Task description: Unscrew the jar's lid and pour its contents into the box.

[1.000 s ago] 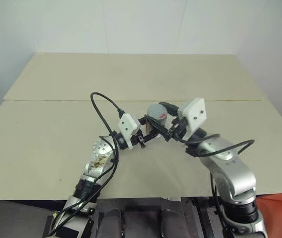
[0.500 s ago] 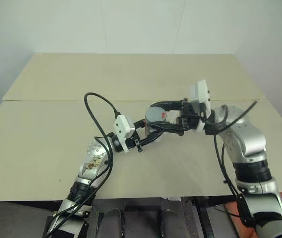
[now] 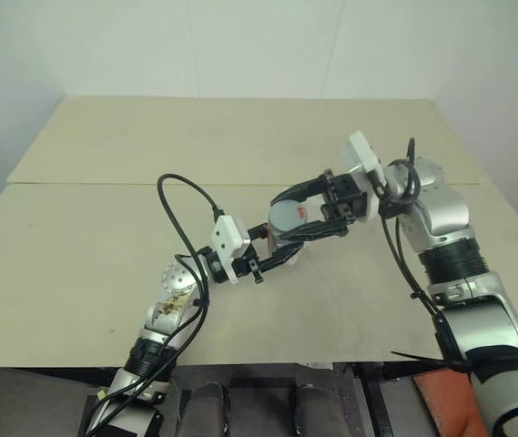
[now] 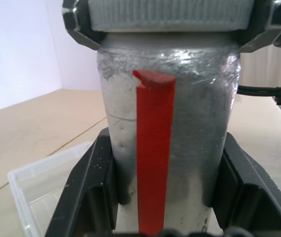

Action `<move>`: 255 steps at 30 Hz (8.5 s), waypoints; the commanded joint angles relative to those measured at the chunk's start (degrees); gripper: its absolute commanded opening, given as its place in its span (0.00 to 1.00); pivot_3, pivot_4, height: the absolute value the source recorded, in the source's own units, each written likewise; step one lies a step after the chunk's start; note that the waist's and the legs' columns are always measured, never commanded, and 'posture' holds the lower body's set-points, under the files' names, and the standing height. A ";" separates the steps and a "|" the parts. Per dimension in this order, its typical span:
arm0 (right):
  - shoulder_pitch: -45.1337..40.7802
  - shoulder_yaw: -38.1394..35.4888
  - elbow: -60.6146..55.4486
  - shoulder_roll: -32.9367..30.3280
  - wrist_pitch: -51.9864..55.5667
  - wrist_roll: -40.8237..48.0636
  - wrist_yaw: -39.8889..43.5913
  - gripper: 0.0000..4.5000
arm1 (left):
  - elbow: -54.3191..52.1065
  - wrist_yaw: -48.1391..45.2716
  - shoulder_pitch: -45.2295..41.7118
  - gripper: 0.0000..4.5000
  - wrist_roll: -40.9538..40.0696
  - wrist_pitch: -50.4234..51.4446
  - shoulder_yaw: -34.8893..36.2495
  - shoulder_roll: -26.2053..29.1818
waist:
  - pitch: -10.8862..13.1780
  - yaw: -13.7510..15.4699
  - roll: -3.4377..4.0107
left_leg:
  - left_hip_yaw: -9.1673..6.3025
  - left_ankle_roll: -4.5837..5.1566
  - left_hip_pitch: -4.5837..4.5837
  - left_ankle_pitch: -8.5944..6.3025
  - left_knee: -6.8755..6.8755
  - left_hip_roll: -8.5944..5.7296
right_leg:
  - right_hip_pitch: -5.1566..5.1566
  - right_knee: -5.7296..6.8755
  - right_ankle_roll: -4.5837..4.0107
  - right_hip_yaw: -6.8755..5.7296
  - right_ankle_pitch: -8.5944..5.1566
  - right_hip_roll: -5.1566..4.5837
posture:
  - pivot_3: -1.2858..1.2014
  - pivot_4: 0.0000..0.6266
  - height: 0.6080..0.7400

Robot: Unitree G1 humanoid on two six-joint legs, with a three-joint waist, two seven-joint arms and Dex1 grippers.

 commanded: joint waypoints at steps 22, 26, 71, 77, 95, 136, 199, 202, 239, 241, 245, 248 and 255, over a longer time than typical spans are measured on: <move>19.34 -13.28 -29.67 -0.84 3.05 1.32 -23.39 1.00 | -0.59 1.56 -0.38 0.45 1.98 -1.40 -1.48 -2.39 | 0.00 0.71 0.00 | -0.02 0.00 0.01 0.00 0.00 0.00 | 0.00 0.00 0.00 0.00 0.00 -0.01 | 0.52 0.24 1.00; 20.45 -12.31 -31.64 -0.06 3.35 1.38 -25.10 1.00 | 0.93 1.44 -1.37 0.45 2.36 -2.06 -1.49 -2.85 | 0.00 0.81 0.00 | -0.01 0.00 0.00 0.00 0.01 -0.02 | 0.01 0.00 0.00 0.00 0.00 -0.01 | 0.52 0.24 1.00; 31.19 -18.14 -36.72 -6.46 3.88 1.83 -30.98 1.00 | 2.35 0.53 -0.81 0.45 1.81 -3.56 -0.01 -1.74 | 0.00 1.19 0.00 | -0.01 0.00 0.00 0.00 0.02 -0.03 | 0.04 -0.03 0.00 0.00 0.00 0.01 | 0.52 0.24 1.00; 32.99 -17.42 -42.25 -7.56 5.88 4.45 -30.74 1.00 | 2.70 0.53 -0.84 0.45 2.24 -3.88 -0.29 -1.96 | 0.00 1.09 0.00 | -0.02 0.00 0.01 0.00 0.02 -0.02 | 0.04 -0.03 0.00 0.00 0.00 0.02 | 0.52 0.24 1.00; 23.72 -7.76 -38.69 3.03 5.39 -5.19 -42.12 1.00 | 3.08 0.70 -1.55 0.45 2.88 -4.63 -1.08 -3.15 | 0.00 1.15 0.00 | -0.02 0.00 0.01 0.00 0.05 -0.03 | 0.04 -0.01 0.00 -0.01 0.00 0.02 | 0.52 0.24 1.00; 34.02 -17.35 -42.28 -6.64 5.48 -2.00 -40.58 1.00 | 5.51 -0.97 -2.49 0.45 2.73 -6.20 -0.35 -2.87 | 0.00 1.18 0.00 | -0.02 0.01 0.00 0.00 0.05 -0.03 | 0.05 -0.02 0.00 0.00 0.00 0.02 | 0.52 0.24 1.00; 30.47 -10.12 -43.70 -3.64 11.49 -0.39 -40.85 0.75 | 5.82 -0.09 -2.32 0.45 3.87 -7.66 -1.39 -3.15 | 0.00 1.21 0.00 | -0.04 0.01 0.01 0.00 0.06 -0.03 | 0.06 -0.02 0.01 0.00 0.00 0.03 | 0.52 0.24 1.00; 30.65 -10.14 -43.84 -3.68 11.27 -0.54 -40.76 0.75 | 6.04 -0.13 -2.45 0.45 3.89 -7.67 -1.38 -3.18 | 0.00 1.21 0.00 | -0.04 0.01 0.01 0.00 0.06 -0.03 | 0.06 -0.02 0.01 0.00 0.00 0.03 | 0.52 0.24 1.00; 38.12 -24.99 -46.91 -0.72 17.75 7.91 -55.55 0.75 | 5.58 -0.64 -1.69 0.45 4.73 -8.59 -1.71 -1.75 | 0.00 1.35 0.00 | -0.04 0.01 -0.01 0.00 0.06 -0.03 | 0.07 -0.03 0.01 0.00 0.00 0.01 | 0.52 0.24 1.00; 41.26 -25.98 -47.30 -2.08 18.70 6.28 -57.22 0.75 | 5.27 -0.18 -1.97 0.45 4.90 -8.29 -1.28 -1.02 | 0.00 1.32 0.00 | -0.04 0.01 -0.01 0.00 0.06 -0.04 | 0.07 -0.02 0.01 0.00 0.00 0.00 | 0.52 0.24 1.00; 47.36 -24.81 -46.10 -3.93 25.40 1.55 -64.24 0.75 | 6.61 1.32 -4.40 0.45 6.22 -8.51 0.39 1.31 | -0.01 1.13 0.02 | -0.04 0.01 0.00 0.00 0.06 -0.02 | 0.06 0.00 0.00 0.00 0.00 0.04 | 0.52 0.24 1.00; 51.76 -19.86 -43.42 -5.13 26.86 -6.12 -67.74 0.75 | 8.86 2.24 -7.31 0.45 6.60 -9.05 2.14 2.35 | -0.03 1.05 0.05 | -0.01 0.01 0.02 0.00 0.06 -0.04 | 0.07 0.01 0.01 0.04 0.00 0.03 | 0.52 0.24 1.00; 51.81 -15.06 -42.38 -4.19 32.32 -13.23 -73.00 0.75 | 14.03 4.93 -12.48 0.45 10.19 -10.26 3.41 4.20 | -0.05 0.64 0.07 | 0.00 0.01 0.03 0.00 0.06 -0.06 | 0.10 -0.02 0.02 0.04 0.00 0.04 | 0.52 0.24 1.00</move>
